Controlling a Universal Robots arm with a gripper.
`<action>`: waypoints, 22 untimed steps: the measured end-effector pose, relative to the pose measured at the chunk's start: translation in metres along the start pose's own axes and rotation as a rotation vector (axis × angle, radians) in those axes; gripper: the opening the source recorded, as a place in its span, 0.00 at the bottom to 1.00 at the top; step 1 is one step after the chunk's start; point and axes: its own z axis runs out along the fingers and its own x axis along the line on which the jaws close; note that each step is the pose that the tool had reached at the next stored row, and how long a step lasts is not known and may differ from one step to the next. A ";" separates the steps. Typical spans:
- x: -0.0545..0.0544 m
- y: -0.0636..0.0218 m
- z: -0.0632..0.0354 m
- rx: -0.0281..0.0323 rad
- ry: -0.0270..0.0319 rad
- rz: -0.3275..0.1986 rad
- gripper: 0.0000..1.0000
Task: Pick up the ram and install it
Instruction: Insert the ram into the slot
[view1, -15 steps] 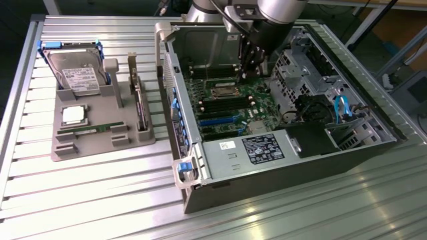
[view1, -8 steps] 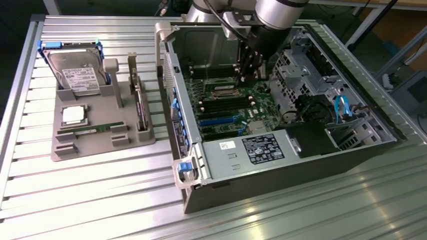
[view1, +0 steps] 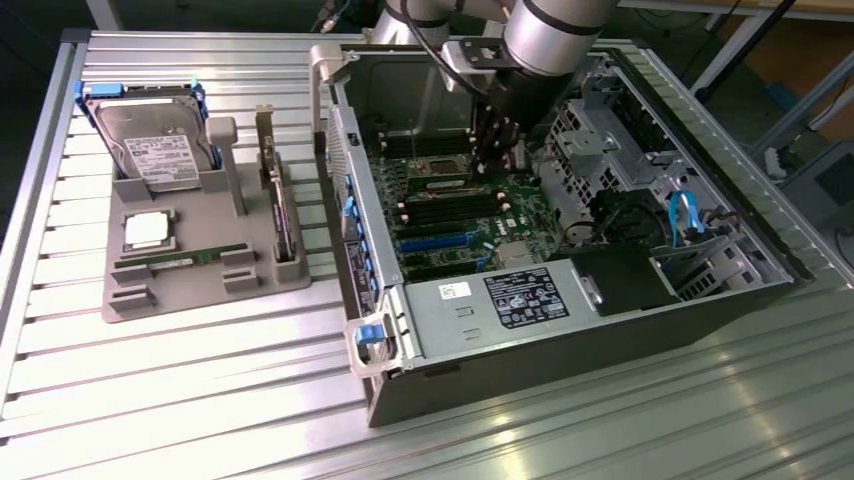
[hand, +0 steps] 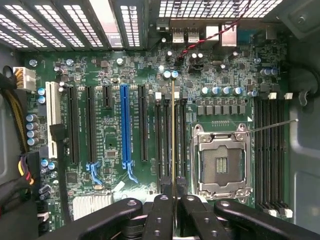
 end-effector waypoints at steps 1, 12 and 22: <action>0.000 0.0000 0.0012 0.0000 -0.0001 0.000 0.12; 0.001 -0.0004 0.0128 0.0000 0.0000 0.000 0.12; 0.001 -0.0007 0.0223 -0.0001 0.0002 0.000 0.12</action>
